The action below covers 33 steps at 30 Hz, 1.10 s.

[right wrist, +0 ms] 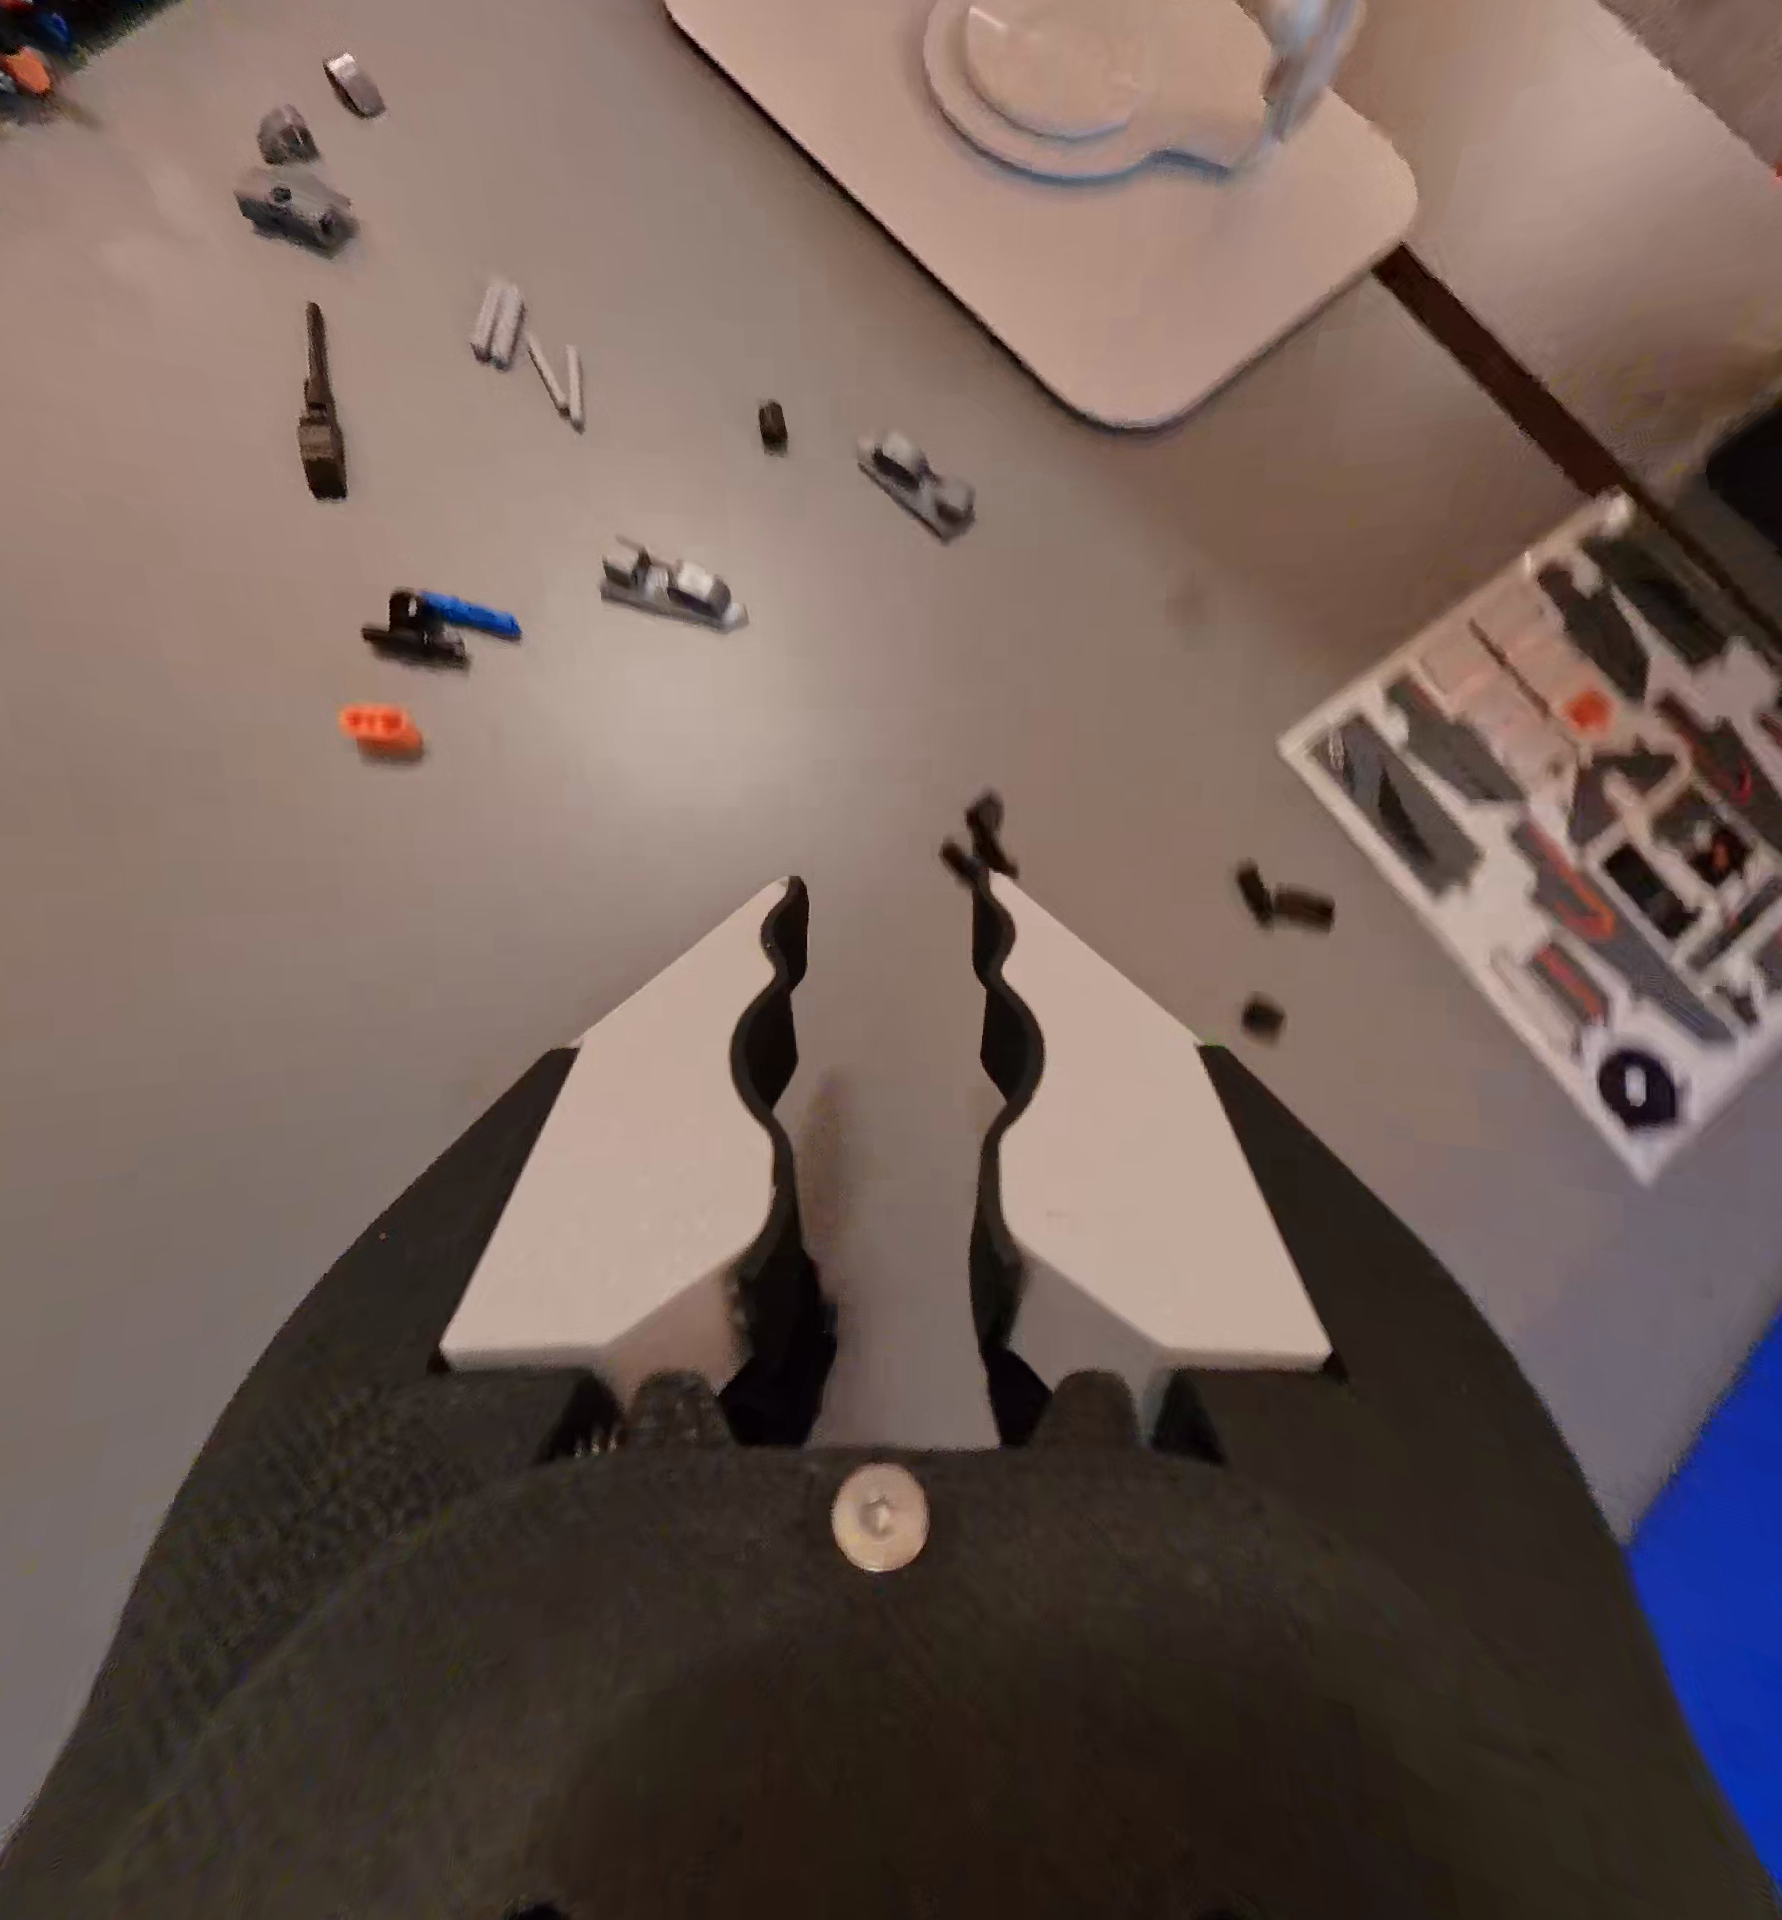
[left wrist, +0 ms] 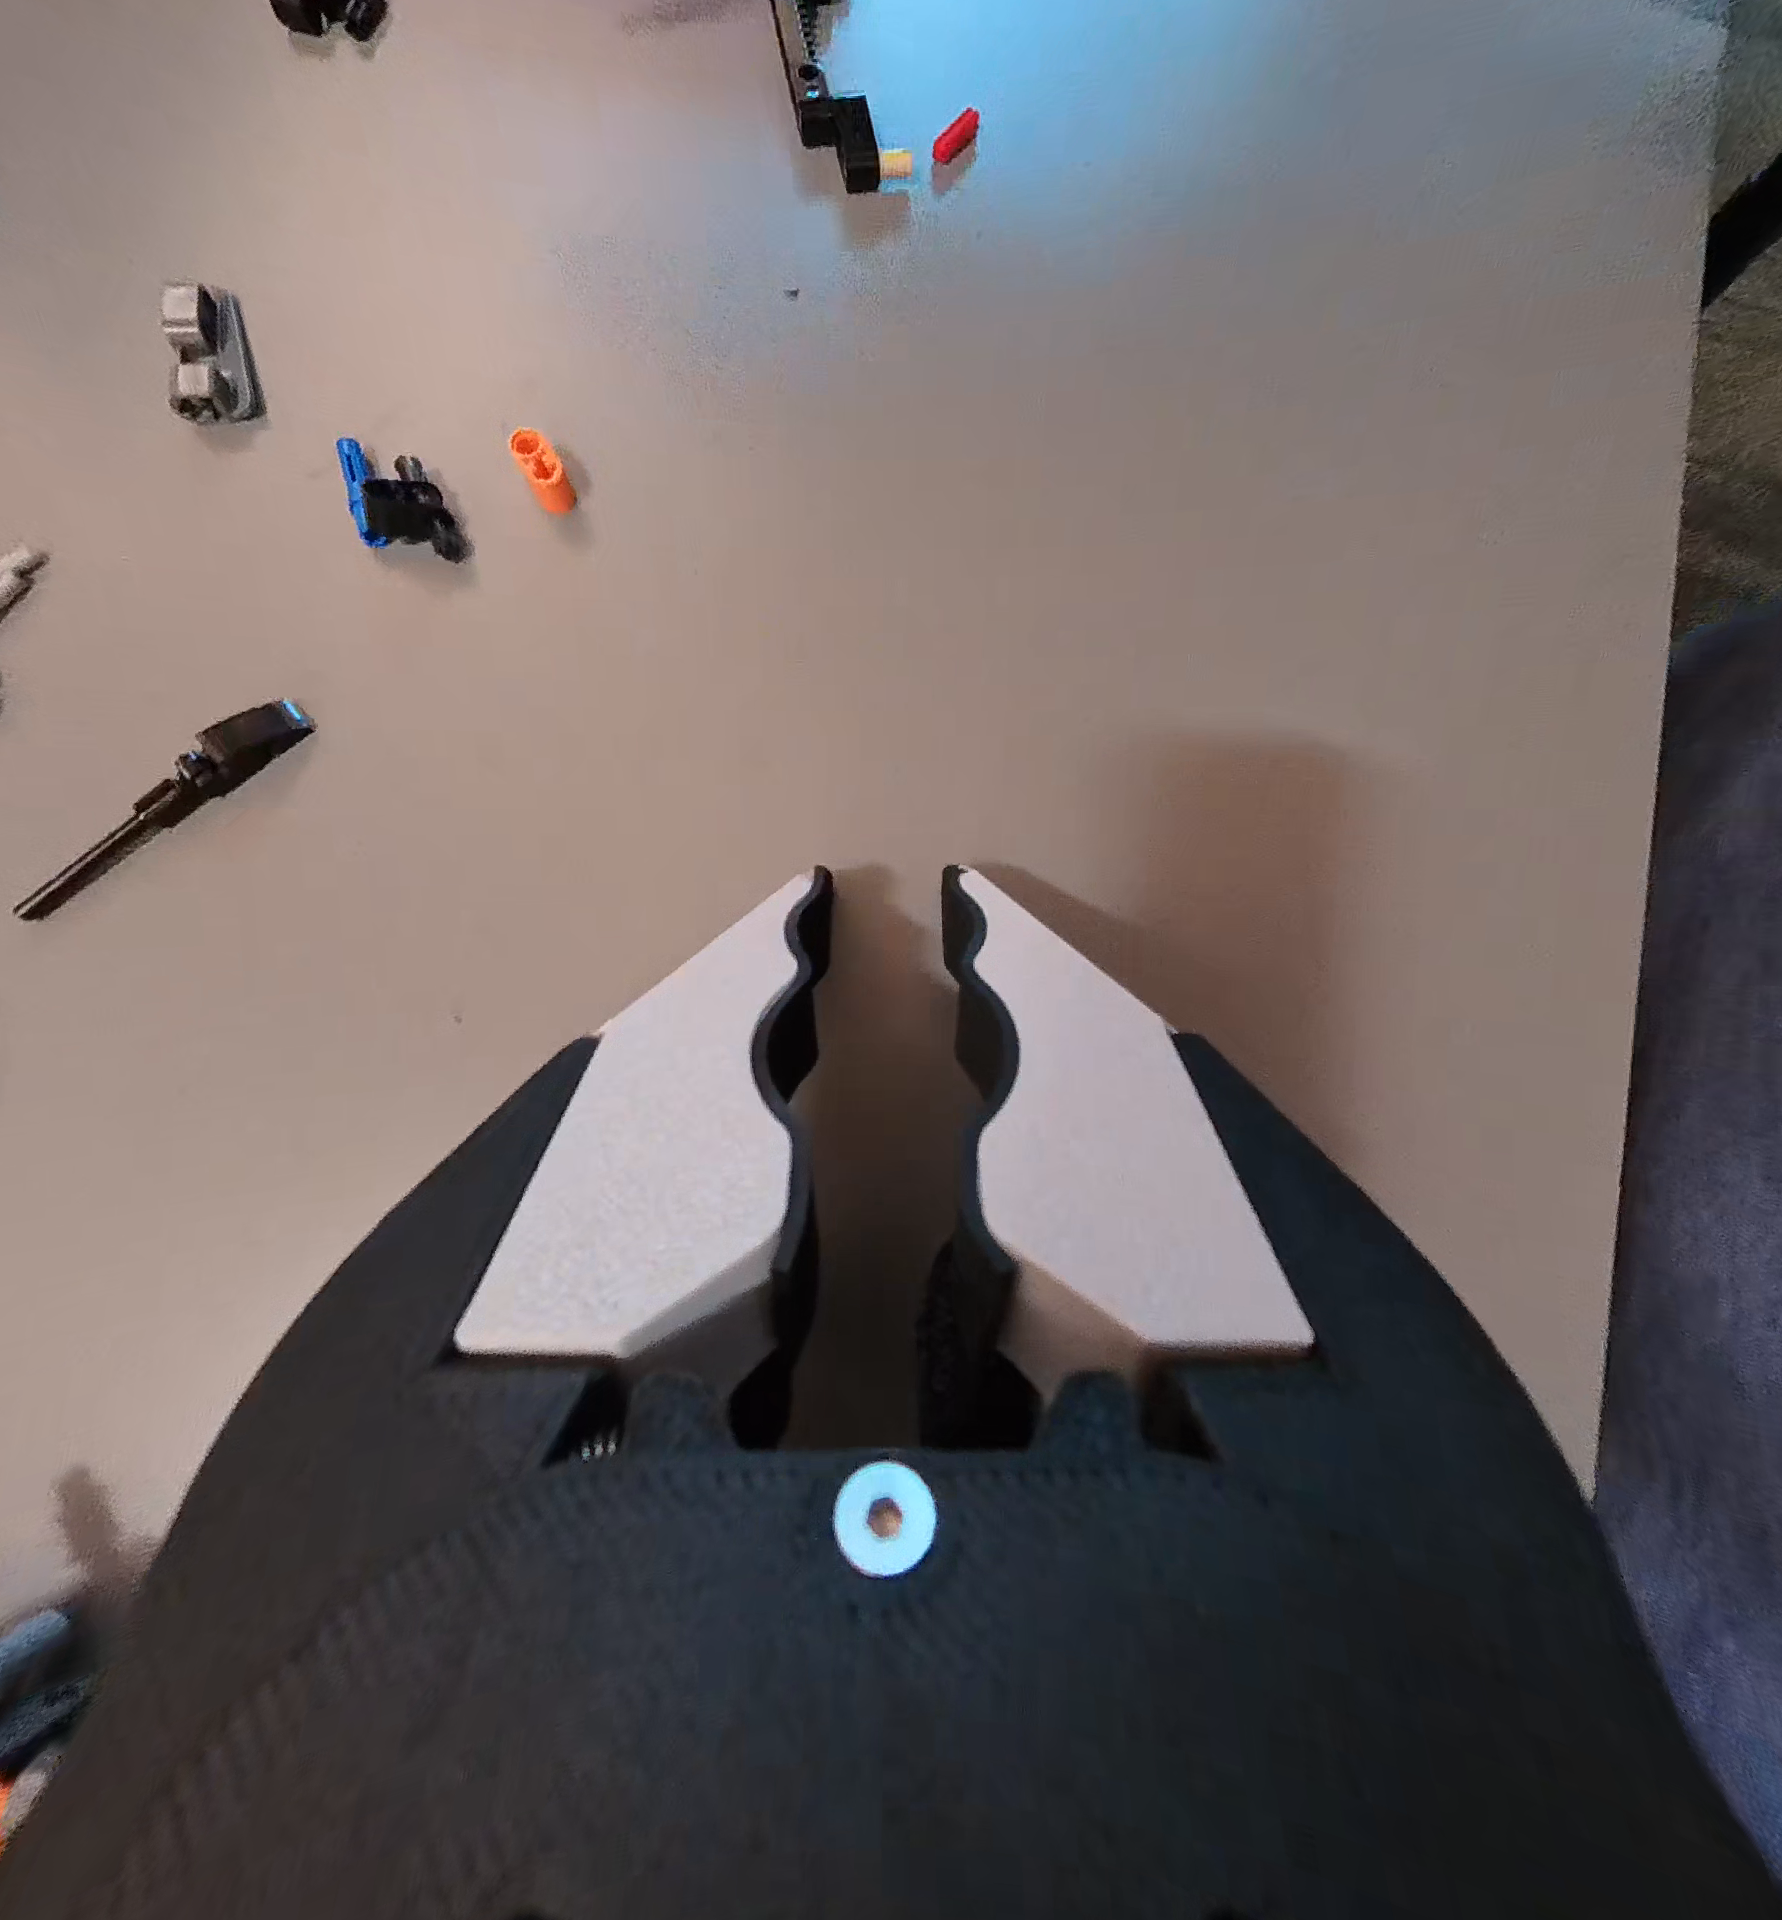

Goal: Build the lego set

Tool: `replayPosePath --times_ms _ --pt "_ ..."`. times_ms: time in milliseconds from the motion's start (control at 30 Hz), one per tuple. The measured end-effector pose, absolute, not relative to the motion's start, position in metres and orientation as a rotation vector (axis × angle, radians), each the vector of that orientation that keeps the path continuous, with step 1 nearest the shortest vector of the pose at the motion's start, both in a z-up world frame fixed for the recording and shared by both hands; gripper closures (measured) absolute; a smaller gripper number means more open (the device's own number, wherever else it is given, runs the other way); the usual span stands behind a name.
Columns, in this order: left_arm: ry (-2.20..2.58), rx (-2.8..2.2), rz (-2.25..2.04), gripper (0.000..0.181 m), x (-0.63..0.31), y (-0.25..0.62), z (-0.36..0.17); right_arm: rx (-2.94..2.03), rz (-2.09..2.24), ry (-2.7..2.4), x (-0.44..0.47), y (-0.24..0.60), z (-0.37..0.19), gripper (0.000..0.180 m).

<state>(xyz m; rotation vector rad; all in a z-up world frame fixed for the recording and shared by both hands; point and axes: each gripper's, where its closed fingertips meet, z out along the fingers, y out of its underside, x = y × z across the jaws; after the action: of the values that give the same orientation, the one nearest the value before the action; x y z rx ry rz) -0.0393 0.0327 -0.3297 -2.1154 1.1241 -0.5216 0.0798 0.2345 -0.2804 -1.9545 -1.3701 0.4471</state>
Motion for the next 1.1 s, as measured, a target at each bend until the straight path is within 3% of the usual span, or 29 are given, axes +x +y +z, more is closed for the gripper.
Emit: replayPosePath --times_ms 33,367,867,1100 --pt "1.122 -2.117 -0.526 0.162 -0.038 0.034 -0.33 -1.923 0.442 -1.408 0.065 0.239 -0.284 0.151" --pt "1.133 -2.115 -0.545 0.164 -0.028 0.044 -0.329 -1.76 0.431 -1.723 -0.031 0.297 -0.32 0.148" --pt "1.131 -2.029 -0.658 0.162 -0.028 0.039 -0.312 -1.833 0.708 -1.799 -0.03 0.271 -0.329 0.169" --pt "1.053 -1.956 -0.592 0.157 -0.042 0.045 -0.291 -1.784 0.811 -1.698 -0.024 0.231 -0.292 0.169"
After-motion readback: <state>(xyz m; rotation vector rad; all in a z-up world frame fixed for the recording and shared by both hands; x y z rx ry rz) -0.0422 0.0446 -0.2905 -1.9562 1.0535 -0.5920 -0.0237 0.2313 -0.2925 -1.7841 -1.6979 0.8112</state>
